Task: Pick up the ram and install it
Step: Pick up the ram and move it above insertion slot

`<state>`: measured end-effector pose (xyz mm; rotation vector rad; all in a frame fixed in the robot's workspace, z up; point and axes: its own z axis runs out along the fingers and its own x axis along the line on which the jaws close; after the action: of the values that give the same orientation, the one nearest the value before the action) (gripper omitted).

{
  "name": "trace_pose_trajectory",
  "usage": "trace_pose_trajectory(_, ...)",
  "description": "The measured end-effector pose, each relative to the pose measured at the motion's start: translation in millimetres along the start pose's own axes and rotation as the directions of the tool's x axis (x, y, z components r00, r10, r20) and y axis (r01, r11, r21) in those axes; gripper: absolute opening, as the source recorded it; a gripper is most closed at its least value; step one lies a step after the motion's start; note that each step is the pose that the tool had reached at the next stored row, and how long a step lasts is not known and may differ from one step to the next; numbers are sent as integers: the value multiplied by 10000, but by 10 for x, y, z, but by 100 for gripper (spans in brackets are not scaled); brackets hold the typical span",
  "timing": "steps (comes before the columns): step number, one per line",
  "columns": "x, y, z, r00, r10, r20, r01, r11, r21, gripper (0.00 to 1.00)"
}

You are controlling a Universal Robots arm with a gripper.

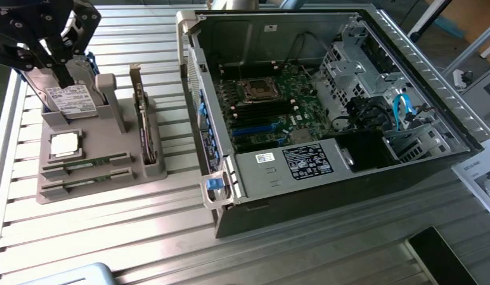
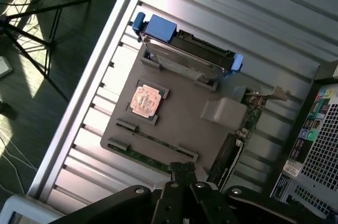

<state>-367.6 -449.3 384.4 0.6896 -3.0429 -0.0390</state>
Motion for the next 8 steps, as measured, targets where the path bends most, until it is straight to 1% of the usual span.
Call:
trace_pose_trajectory(2,0,0,0,9994,-336,-10,336,9994,5,11)
trace_pose_trajectory(5,0,0,0,9977,-672,-20,672,9977,9,11)
trace_pose_trajectory(8,0,0,0,9939,-1102,-33,1102,9939,15,11)
